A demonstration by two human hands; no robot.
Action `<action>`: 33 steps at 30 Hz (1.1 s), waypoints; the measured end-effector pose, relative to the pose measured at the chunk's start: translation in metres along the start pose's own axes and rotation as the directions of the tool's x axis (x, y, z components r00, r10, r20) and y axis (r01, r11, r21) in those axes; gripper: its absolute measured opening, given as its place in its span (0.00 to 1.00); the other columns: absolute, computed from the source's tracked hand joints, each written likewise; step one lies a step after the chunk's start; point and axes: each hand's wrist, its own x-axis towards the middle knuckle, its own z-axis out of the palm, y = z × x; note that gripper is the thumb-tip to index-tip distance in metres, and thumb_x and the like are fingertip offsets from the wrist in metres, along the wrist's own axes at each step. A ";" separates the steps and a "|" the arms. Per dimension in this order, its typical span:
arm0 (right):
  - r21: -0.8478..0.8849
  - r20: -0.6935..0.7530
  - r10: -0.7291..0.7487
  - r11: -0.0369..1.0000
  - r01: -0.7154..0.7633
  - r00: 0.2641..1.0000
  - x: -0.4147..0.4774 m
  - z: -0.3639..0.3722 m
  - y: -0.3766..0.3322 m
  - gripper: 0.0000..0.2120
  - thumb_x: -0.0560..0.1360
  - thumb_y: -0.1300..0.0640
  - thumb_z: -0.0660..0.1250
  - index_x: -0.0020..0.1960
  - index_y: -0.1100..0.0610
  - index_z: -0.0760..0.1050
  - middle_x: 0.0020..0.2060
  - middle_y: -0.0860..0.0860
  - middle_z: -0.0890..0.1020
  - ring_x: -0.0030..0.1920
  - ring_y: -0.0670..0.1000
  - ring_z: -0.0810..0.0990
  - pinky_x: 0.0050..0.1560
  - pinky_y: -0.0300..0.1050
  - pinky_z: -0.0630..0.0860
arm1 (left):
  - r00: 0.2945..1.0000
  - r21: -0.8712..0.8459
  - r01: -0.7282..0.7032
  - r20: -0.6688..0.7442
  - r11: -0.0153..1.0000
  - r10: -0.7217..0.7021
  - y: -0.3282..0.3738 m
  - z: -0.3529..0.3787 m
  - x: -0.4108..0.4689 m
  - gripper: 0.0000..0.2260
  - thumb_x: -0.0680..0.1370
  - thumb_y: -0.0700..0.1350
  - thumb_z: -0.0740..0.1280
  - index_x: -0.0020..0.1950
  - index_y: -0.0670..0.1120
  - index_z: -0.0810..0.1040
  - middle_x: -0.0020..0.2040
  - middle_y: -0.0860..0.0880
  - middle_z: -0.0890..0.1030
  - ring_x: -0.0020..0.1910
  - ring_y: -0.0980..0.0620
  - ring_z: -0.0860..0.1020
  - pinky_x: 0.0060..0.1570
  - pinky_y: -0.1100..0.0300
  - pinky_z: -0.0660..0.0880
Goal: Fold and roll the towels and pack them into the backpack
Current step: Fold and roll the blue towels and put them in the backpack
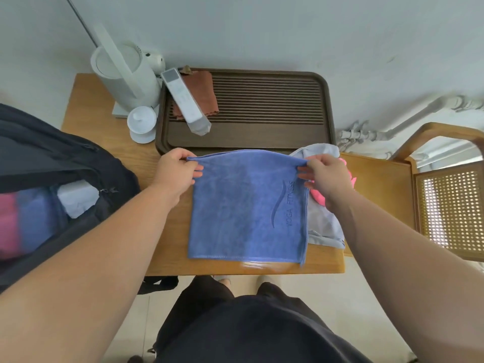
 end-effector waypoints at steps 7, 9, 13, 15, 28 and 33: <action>-0.144 -0.029 -0.029 0.989 0.024 0.999 -0.050 -0.025 0.038 0.14 0.76 0.56 0.71 0.43 0.69 0.78 0.33 0.60 0.82 0.30 0.52 0.80 0.30 0.42 0.78 | 0.995 0.018 0.045 -0.089 0.999 -0.043 -0.045 -0.005 -0.066 0.10 0.80 0.48 0.68 0.46 0.42 0.80 0.39 0.45 0.85 0.39 0.48 0.85 0.40 0.54 0.81; -0.220 -0.003 -0.013 0.975 0.012 1.000 -0.066 -0.030 0.061 0.09 0.73 0.61 0.73 0.40 0.66 0.77 0.32 0.59 0.82 0.29 0.51 0.79 0.29 0.42 0.78 | 0.991 0.041 0.083 -0.106 0.996 -0.078 -0.071 -0.003 -0.078 0.06 0.78 0.41 0.70 0.46 0.39 0.79 0.39 0.42 0.84 0.39 0.46 0.85 0.38 0.52 0.80; -0.380 0.059 -0.019 0.924 0.040 0.998 -0.081 -0.034 0.107 0.05 0.70 0.60 0.73 0.38 0.56 0.78 0.30 0.52 0.82 0.32 0.55 0.82 0.35 0.51 0.79 | 0.989 0.127 0.129 -0.085 0.983 -0.119 -0.117 0.004 -0.095 0.06 0.77 0.35 0.68 0.45 0.45 0.77 0.43 0.44 0.84 0.39 0.45 0.85 0.44 0.44 0.81; -0.420 0.128 -0.022 0.905 0.075 0.991 -0.086 -0.034 0.125 0.06 0.72 0.61 0.70 0.40 0.51 0.79 0.30 0.50 0.81 0.31 0.52 0.79 0.32 0.45 0.76 | 0.992 0.184 0.104 -0.095 0.977 -0.087 -0.131 0.008 -0.102 0.08 0.78 0.35 0.67 0.46 0.48 0.77 0.46 0.46 0.83 0.39 0.47 0.84 0.43 0.47 0.81; -0.659 0.266 0.001 0.730 0.181 0.964 -0.093 -0.026 0.171 0.15 0.79 0.53 0.68 0.64 0.53 0.78 0.51 0.47 0.78 0.49 0.50 0.77 0.49 0.41 0.70 | 1.000 0.551 -0.003 0.010 0.834 -0.003 -0.164 0.013 -0.099 0.08 0.78 0.40 0.67 0.46 0.52 0.82 0.48 0.50 0.81 0.44 0.49 0.79 0.46 0.54 0.78; -0.751 0.206 -0.099 0.622 0.222 0.974 -0.101 -0.017 0.163 0.15 0.78 0.46 0.66 0.62 0.48 0.73 0.57 0.48 0.74 0.48 0.52 0.77 0.44 0.46 0.74 | 0.999 0.601 -0.004 -0.038 0.799 0.033 -0.160 0.010 -0.096 0.10 0.74 0.48 0.73 0.39 0.48 0.74 0.49 0.49 0.73 0.40 0.48 0.75 0.41 0.54 0.74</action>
